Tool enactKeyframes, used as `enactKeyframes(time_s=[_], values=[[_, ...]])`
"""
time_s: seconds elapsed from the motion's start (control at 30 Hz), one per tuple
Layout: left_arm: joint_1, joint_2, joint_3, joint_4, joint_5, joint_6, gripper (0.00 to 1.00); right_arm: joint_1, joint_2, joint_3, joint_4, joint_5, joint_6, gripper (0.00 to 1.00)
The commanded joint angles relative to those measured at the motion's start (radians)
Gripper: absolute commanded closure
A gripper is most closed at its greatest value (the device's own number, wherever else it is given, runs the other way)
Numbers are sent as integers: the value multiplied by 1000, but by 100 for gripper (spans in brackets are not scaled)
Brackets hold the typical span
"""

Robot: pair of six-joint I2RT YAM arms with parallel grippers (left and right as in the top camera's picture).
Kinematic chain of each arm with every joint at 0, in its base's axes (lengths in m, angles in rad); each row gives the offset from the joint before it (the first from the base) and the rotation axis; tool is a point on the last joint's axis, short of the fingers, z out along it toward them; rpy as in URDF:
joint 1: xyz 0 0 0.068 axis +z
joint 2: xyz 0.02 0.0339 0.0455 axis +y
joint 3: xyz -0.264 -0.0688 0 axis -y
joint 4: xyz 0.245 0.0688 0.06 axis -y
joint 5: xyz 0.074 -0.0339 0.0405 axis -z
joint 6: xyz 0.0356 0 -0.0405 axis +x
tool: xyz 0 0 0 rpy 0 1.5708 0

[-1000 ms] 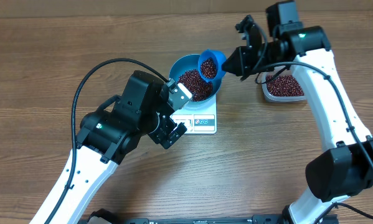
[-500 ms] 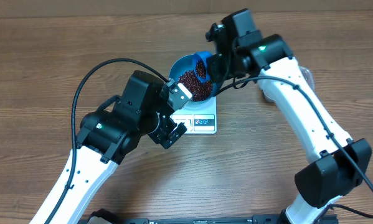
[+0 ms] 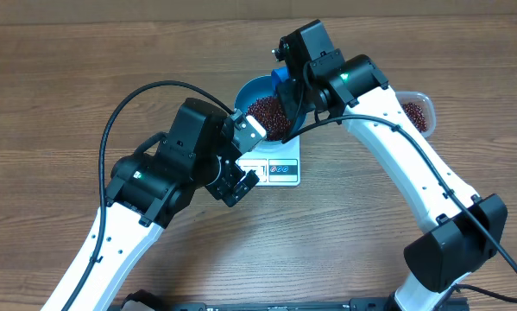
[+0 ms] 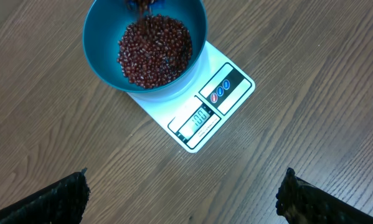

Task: Scoop item into bowl and weigh 150g on scale
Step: 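Carry the filled blue scoop over the teal bowl, right gripper, then tip the scoop to pour red beans into the teal bowl, right gripper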

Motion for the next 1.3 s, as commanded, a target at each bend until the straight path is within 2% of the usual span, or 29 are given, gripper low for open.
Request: enactKeyframes(time_s=[0.0,1.27], values=[[7,-3,23,5,-3,18,1,5,-31,34,9,25,11,96],[7,-3,23,5,-3,18,0,40,-31,34,9,96,27,96]])
